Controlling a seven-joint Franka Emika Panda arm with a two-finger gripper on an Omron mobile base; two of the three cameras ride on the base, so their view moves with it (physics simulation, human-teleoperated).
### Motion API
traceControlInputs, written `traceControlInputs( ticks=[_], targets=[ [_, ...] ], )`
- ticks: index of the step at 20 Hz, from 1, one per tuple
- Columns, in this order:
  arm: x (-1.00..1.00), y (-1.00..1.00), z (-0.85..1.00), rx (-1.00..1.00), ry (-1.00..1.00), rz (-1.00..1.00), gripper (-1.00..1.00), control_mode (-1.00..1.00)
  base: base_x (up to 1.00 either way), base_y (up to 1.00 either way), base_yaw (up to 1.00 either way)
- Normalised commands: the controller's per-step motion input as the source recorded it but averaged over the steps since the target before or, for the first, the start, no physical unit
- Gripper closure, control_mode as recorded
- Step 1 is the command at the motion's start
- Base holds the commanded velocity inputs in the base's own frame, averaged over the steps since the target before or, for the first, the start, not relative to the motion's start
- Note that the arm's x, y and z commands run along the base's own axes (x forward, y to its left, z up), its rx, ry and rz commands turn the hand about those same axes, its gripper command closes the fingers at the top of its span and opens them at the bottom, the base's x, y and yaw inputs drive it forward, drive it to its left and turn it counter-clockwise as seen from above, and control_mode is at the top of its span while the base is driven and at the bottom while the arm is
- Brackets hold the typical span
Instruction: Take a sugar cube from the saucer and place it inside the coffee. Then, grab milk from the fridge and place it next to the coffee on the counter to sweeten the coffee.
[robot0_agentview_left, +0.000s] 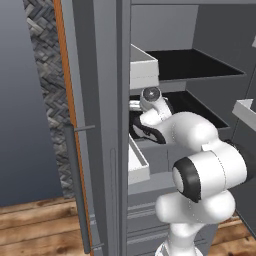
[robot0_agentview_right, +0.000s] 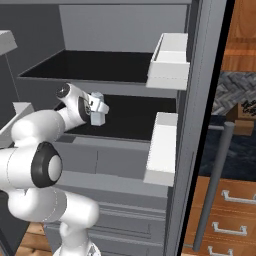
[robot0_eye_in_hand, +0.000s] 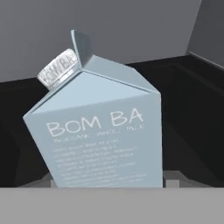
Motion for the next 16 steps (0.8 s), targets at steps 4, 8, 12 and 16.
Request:
traceControlInputs(
  ticks=[4,8,12,16],
  targets=[
    [-0.06,-0.05,-0.05,0.0,-0.05,0.03,1.0,-1.0,0.0,0.0,0.0],
    [-0.4,-0.26,0.0,0.0,-0.07,0.03,1.0,-1.0,0.0,0.0,0.0],
    [-0.52,-0.44,0.21,0.07,-0.03,0.0,1.0,-1.0,0.0,0.0,0.0],
    [-0.76,-0.3,0.75,0.08,0.0,0.0,1.0,-1.0,0.0,0.0,0.0]
  ],
)
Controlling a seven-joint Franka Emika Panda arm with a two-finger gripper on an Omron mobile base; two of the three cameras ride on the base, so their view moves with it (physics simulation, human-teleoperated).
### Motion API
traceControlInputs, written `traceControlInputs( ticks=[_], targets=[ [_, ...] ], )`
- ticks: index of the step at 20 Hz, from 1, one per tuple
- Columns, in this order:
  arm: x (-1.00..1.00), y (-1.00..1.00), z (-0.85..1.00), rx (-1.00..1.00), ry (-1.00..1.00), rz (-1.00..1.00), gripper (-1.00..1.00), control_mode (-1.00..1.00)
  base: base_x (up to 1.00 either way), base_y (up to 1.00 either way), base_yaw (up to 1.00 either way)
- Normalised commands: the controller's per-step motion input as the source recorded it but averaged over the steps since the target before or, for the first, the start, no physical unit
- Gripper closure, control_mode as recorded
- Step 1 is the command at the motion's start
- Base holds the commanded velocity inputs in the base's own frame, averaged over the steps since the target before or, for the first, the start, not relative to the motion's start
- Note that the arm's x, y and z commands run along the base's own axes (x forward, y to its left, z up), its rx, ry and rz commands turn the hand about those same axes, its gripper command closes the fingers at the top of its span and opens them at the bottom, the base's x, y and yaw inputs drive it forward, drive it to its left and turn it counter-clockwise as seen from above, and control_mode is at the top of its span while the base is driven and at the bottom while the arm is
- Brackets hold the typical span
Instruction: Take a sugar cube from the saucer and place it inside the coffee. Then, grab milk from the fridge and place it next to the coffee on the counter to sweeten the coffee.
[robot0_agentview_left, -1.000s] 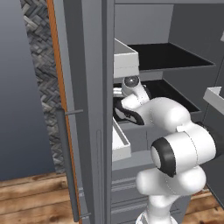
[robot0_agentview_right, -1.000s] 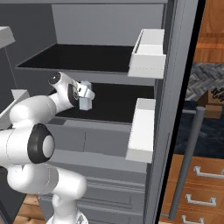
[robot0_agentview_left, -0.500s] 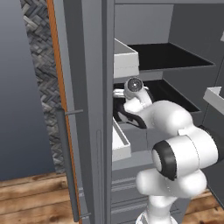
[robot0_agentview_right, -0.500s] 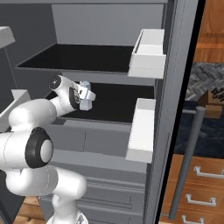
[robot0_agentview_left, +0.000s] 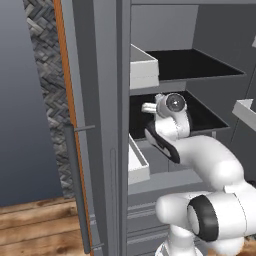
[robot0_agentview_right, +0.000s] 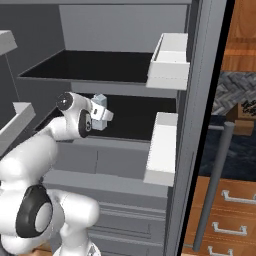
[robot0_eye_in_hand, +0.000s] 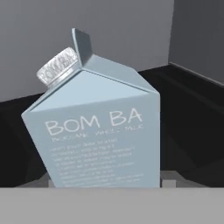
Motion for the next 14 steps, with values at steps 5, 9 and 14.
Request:
traceControlInputs(
  ticks=[5,9,14],
  targets=[
    [-0.97,-0.15,0.93,0.04,0.0,0.0,1.0,-1.0,0.0,0.0,0.0],
    [-1.0,-0.06,0.69,0.0,0.0,0.0,1.0,-1.0,0.0,0.0,0.0],
    [-1.0,-0.15,0.16,0.0,0.0,0.0,1.0,-1.0,0.0,0.0,0.0]
  ],
)
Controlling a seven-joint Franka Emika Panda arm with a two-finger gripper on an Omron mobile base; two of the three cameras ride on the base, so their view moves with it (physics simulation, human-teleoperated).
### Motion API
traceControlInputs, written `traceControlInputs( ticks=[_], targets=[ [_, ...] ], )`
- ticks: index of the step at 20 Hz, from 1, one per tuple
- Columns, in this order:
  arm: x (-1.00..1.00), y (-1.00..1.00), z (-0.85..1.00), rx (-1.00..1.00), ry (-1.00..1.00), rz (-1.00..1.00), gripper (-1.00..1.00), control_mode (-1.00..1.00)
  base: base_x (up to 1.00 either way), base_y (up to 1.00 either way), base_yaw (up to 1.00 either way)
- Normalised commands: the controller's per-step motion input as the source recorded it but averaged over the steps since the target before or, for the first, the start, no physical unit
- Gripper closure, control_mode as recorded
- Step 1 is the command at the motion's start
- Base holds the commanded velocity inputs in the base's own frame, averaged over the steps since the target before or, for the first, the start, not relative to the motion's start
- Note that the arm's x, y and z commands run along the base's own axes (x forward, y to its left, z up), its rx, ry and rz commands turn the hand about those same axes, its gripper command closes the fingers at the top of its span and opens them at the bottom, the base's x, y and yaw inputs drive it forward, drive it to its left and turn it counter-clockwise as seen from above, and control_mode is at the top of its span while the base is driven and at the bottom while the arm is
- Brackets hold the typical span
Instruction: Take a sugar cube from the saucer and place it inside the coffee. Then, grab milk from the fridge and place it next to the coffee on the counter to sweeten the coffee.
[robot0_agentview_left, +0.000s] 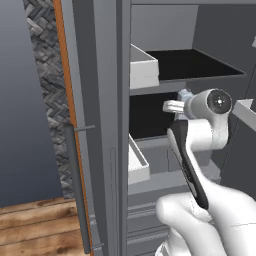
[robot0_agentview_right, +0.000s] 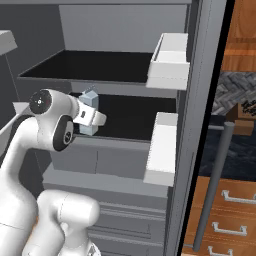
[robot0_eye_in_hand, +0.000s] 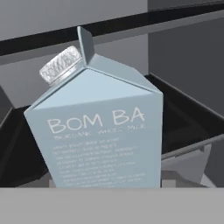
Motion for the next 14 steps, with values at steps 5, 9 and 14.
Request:
traceControlInputs(
  ticks=[5,9,14],
  targets=[
    [-1.0,-0.17,0.0,0.0,-0.01,-0.02,1.0,-1.0,0.0,0.0,0.0],
    [-0.5,-0.12,0.0,0.0,-0.02,-0.04,1.0,1.0,-0.5,-0.17,0.0],
    [0.0,0.0,0.0,0.0,0.0,0.0,1.0,1.0,-1.0,-0.03,0.38]
  ],
)
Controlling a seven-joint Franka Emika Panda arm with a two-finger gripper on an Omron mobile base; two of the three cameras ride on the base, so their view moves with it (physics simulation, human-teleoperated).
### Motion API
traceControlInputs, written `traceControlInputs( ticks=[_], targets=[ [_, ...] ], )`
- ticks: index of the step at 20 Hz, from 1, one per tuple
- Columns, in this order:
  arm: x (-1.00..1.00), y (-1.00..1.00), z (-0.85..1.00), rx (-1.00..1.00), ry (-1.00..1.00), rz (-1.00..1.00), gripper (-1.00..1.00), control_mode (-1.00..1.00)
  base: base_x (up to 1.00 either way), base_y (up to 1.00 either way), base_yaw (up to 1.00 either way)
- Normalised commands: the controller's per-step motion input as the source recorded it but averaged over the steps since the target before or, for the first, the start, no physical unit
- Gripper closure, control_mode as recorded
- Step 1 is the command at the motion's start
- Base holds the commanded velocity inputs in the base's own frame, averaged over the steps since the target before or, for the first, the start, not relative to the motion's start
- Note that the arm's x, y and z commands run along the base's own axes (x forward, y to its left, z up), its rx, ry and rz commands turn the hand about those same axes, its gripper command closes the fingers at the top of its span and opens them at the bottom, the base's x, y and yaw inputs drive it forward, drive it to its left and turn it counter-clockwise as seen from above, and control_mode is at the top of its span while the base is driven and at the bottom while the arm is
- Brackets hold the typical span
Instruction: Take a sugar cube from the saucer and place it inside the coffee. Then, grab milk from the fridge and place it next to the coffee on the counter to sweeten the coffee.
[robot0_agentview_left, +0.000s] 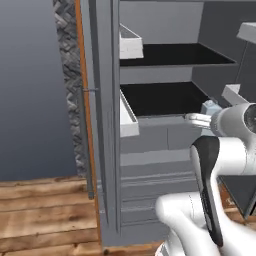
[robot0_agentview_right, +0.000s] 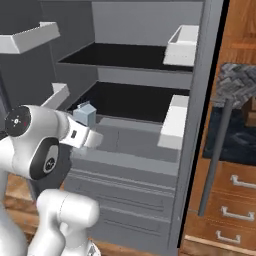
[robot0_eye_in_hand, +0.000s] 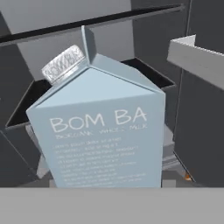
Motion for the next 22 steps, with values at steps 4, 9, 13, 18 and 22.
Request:
traceControlInputs(
  ticks=[4,9,13,18,22],
  targets=[
    [0.0,0.0,0.0,0.0,0.0,0.0,1.0,1.0,-1.0,0.02,0.72],
    [0.0,0.0,0.0,0.0,0.0,0.0,1.0,1.0,-0.73,0.23,0.87],
    [0.0,0.0,0.0,0.0,0.0,0.0,1.0,1.0,-0.38,0.47,0.95],
    [0.0,0.0,0.0,0.0,0.0,0.0,1.0,1.0,0.3,0.34,0.85],
    [0.0,0.0,0.0,0.0,0.0,0.0,1.0,1.0,1.0,0.0,0.61]
  ],
)
